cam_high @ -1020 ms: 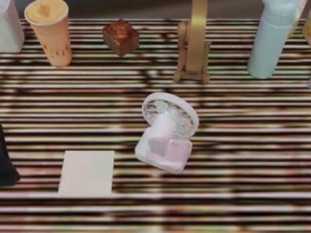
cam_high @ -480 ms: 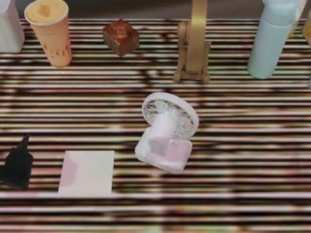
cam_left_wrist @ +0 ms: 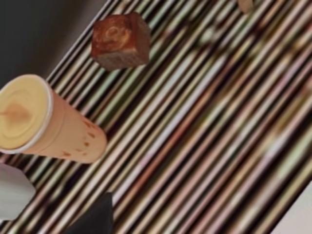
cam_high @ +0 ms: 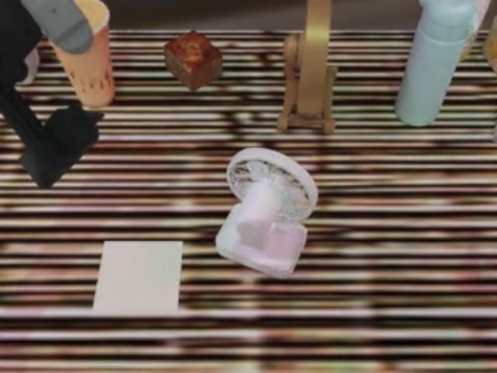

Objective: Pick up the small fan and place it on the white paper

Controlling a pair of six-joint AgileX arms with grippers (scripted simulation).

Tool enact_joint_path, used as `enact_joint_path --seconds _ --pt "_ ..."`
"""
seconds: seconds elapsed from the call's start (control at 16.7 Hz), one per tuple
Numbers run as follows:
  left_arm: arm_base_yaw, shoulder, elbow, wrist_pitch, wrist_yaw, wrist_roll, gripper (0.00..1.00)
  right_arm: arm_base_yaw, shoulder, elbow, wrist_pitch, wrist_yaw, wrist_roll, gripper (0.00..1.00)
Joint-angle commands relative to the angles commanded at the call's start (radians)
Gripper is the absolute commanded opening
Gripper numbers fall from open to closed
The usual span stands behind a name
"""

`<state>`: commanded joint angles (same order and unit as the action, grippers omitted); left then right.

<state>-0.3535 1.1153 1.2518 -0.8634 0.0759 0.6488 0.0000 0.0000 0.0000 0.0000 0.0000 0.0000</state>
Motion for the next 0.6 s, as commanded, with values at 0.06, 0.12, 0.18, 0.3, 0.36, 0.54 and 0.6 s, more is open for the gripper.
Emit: enact_joint_path --seconds 0.06,0.12,0.18,0.3,0.36,0.54,0.6 --pt "-0.027 0.088 0.124 -0.058 0.003 0.049 1.00 0.000 0.000 0.000 0.000 0.000 0.000 1.00" --pt "-0.054 0.177 0.248 -0.116 0.006 0.098 1.00 0.000 0.000 0.000 0.000 0.000 0.000 1.00" --pt "-0.081 0.266 0.370 -0.173 0.008 0.146 1.00 0.000 0.000 0.000 0.000 0.000 0.000 1.00" --pt "-0.132 0.447 0.608 -0.288 0.008 0.239 1.00 0.000 0.000 0.000 0.000 0.000 0.000 1.00" --pt "-0.156 0.537 0.719 -0.346 0.006 0.284 1.00 0.000 0.000 0.000 0.000 0.000 0.000 1.00" --pt "-0.223 0.801 1.018 -0.520 -0.005 0.410 1.00 0.000 0.000 0.000 0.000 0.000 0.000 1.00" --pt "-0.242 0.884 1.102 -0.578 -0.010 0.448 1.00 0.000 0.000 0.000 0.000 0.000 0.000 1.00"
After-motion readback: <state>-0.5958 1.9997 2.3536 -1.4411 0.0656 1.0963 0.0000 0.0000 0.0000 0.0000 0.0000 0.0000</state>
